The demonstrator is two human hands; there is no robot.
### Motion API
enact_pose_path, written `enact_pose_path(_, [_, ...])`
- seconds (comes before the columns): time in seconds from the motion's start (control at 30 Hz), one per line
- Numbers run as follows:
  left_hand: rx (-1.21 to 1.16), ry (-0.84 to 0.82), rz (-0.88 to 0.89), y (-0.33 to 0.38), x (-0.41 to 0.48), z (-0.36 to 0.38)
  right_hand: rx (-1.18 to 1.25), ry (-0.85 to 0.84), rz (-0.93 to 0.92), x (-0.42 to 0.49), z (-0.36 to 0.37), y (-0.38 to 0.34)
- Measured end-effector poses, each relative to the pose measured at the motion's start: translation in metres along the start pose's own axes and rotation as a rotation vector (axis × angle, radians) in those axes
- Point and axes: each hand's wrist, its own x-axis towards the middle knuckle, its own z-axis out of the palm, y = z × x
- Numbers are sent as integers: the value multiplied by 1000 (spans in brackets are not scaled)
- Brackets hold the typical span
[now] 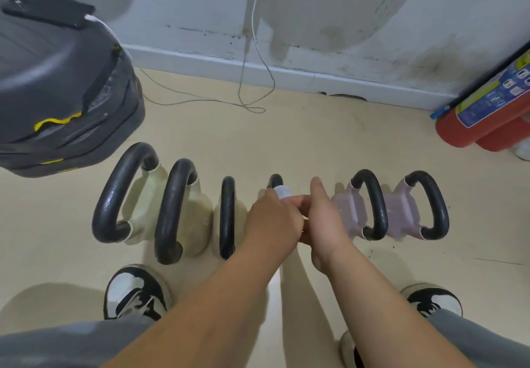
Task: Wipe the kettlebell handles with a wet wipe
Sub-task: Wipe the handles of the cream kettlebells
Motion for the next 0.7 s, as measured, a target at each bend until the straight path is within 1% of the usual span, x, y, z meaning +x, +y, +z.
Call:
enact_pose_path(0.13, [228, 166, 111, 5, -8, 7, 67, 25, -11, -3, -5, -5])
enact_pose_path(0.2, [348, 191, 186, 13, -21, 12, 67, 29, -21, -6, -6, -5])
enact_pose_path(0.23, [369, 180, 199, 13, -26, 17, 60, 39, -32, -8, -7, -5])
enact_pose_path(0.33, [435, 38, 211, 0, -31, 36, -32, 83, -78, -13, -12, -10])
enact_pose_path(0.4, [493, 43, 210, -5, -35, 44, -84, 104, -96, -14, -11, -11])
enact_pose_path(0.47, [438, 98, 142, -7, -38, 47, -107, 123, -81, -10, -8, -8])
enact_pose_path(0.53, [311, 116, 46, -12, -35, 48, -121, 124, -66, -2, -8, -2])
enact_pose_path(0.63, [251, 154, 38, -11, -21, 38, -121, 42, -11, 3, -10, 1])
enact_pose_path(0.7, [191, 81, -16, 1, -9, 22, -130, -14, 13, 5, -7, 0])
